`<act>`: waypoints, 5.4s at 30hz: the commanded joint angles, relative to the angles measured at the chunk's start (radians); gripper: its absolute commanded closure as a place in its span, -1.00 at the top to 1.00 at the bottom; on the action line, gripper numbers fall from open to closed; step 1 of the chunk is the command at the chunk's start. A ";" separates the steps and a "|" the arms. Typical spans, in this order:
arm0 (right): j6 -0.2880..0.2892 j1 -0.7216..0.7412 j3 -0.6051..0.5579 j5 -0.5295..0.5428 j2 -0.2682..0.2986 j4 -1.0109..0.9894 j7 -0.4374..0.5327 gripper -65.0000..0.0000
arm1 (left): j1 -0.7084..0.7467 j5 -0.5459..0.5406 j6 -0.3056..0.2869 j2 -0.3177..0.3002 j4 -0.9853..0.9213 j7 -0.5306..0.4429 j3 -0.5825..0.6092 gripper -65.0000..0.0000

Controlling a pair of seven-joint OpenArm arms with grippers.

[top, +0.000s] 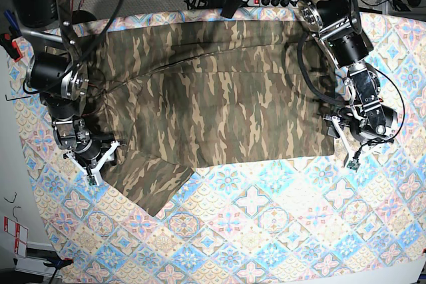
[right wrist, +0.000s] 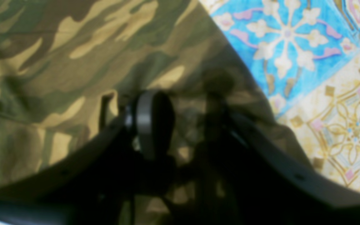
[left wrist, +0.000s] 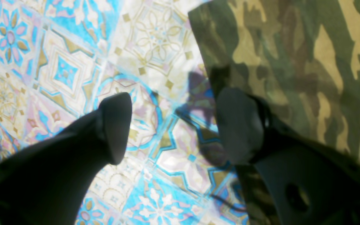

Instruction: Fold the T-shirt properly

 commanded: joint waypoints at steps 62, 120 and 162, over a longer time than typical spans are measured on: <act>0.119 -0.104 0.060 0.003 0.066 0.111 -0.127 -0.18 | -0.179 -0.018 0.005 -0.023 -0.696 -0.325 0.004 0.33; 0.193 -0.107 0.130 0.003 0.068 0.123 -0.227 -0.84 | -0.086 -0.012 0.005 0.067 -0.165 -0.215 -0.050 -0.02; 0.193 -0.107 0.130 0.002 0.081 0.123 -0.230 -0.84 | -0.091 -0.011 0.132 -0.003 -0.495 -0.494 -0.044 -0.02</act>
